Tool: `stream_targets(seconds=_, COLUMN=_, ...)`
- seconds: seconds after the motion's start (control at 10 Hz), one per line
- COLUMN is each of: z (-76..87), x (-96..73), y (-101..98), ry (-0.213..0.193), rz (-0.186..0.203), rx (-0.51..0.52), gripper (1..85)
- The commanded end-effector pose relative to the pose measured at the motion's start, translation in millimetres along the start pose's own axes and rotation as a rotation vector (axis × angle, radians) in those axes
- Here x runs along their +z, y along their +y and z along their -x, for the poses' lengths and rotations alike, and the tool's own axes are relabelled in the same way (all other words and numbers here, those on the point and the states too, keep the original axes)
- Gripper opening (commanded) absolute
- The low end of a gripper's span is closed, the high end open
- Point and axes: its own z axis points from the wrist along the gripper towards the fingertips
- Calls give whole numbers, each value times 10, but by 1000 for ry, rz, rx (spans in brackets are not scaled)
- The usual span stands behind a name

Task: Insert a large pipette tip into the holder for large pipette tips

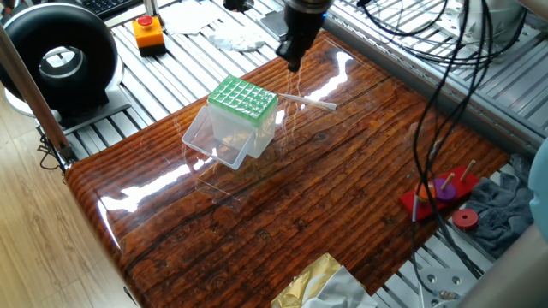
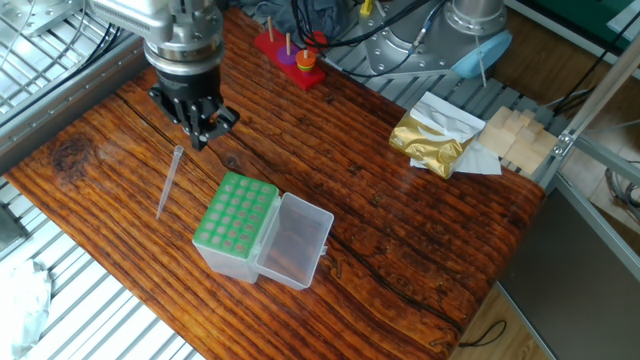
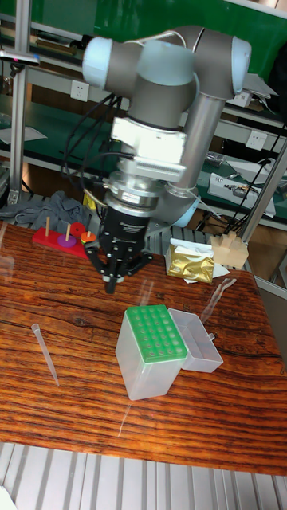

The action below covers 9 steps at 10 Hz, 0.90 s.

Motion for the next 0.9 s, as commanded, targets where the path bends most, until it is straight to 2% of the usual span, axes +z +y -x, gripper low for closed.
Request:
stream_targets(seconds=0.0, z=-185, x=90, y=-158, ry=-26, rz=33, rx=-1, gripper=10)
stream_targets(seconds=0.1, z=-266, x=106, y=-255, ry=0, rz=-1, rx=-34, gripper=10)
stream_targets(seconds=0.2, z=-274, x=104, y=-331, ry=8, rz=-37, rx=-47, gripper=10)
stream_targets(seconds=0.3, z=-224, x=101, y=-173, ry=-9, rz=21, rx=-24, gripper=10)
stream_targets(seconds=0.4, z=-222, x=96, y=-68, ry=-8, rz=61, rx=9, gripper=10)
stream_targets(seconds=0.5, z=-246, x=115, y=-91, ry=7, rz=51, rx=15, gripper=10)
stream_targets(seconds=0.6, z=-249, x=134, y=-166, ry=12, rz=19, rx=-24, gripper=10)
stream_targets(seconds=0.7, z=-163, x=121, y=-46, ry=-8, rz=53, rx=-38, gripper=10)
stream_targets(seconds=0.8, z=-105, x=75, y=45, ry=-8, rz=67, rx=-43, gripper=10)
